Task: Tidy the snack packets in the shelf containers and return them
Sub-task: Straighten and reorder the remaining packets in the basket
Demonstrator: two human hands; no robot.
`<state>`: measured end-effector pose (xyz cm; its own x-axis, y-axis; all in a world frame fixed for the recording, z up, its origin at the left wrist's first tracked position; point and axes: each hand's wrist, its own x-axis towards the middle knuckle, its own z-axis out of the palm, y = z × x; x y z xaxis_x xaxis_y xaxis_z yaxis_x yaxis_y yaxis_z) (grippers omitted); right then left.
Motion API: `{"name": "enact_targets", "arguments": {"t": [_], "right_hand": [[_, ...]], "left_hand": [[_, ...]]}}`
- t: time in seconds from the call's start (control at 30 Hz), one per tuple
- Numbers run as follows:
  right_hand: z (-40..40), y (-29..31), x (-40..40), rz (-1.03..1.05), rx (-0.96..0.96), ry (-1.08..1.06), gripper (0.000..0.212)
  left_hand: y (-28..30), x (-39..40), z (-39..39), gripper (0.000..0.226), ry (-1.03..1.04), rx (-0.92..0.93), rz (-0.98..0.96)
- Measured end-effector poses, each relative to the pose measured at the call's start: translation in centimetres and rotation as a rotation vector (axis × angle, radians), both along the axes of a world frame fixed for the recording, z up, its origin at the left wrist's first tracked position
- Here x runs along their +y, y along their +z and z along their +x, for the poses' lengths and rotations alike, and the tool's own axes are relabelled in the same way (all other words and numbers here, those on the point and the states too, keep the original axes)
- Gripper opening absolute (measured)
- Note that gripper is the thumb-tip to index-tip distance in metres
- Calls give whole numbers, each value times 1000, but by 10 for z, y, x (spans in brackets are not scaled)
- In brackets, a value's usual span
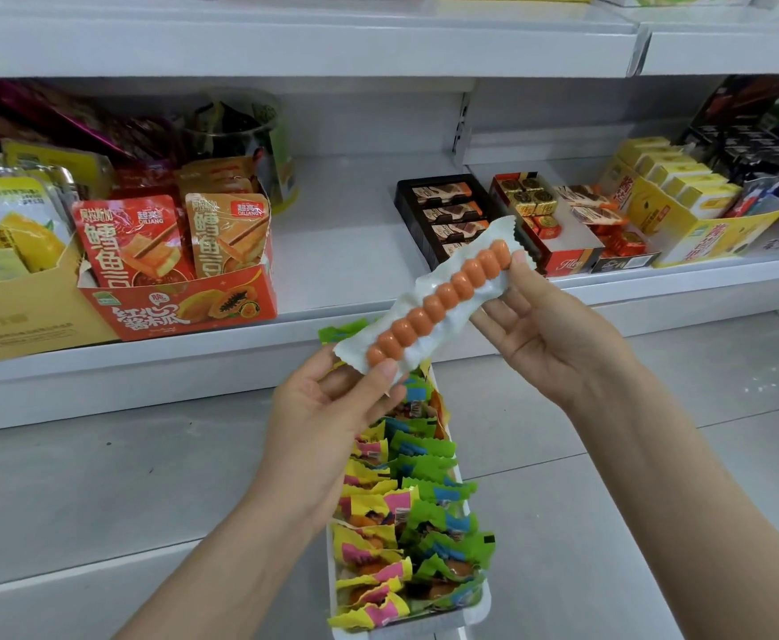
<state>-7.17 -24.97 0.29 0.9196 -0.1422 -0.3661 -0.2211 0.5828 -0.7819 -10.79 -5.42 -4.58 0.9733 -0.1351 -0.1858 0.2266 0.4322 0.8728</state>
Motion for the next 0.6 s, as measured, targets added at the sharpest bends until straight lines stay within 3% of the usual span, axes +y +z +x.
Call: {"name": "enact_targets", "arguments": {"t": [0.1,0.27,0.37,0.43,0.5,0.6], "right_hand": [[-2,-1,-9,-121,98,58,45],[-8,15,-28,53,136,173,66],[-13,22,-32,-267,73,202,40],[-16,25,-34,-502,9,138,28],[-20,32,-40,-594,-125,63,36],[-27,46,-51,-711,-329,8,39]], "left_hand": [[-1,8,8,24,124,-200,261],[-1,26,12,37,134,-522,520],[3,26,11,51,96,-687,648],[4,21,9,55,62,-685,638],[2,17,7,62,22,-596,626],[-10,19,4,46,-118,-588,942]]}}
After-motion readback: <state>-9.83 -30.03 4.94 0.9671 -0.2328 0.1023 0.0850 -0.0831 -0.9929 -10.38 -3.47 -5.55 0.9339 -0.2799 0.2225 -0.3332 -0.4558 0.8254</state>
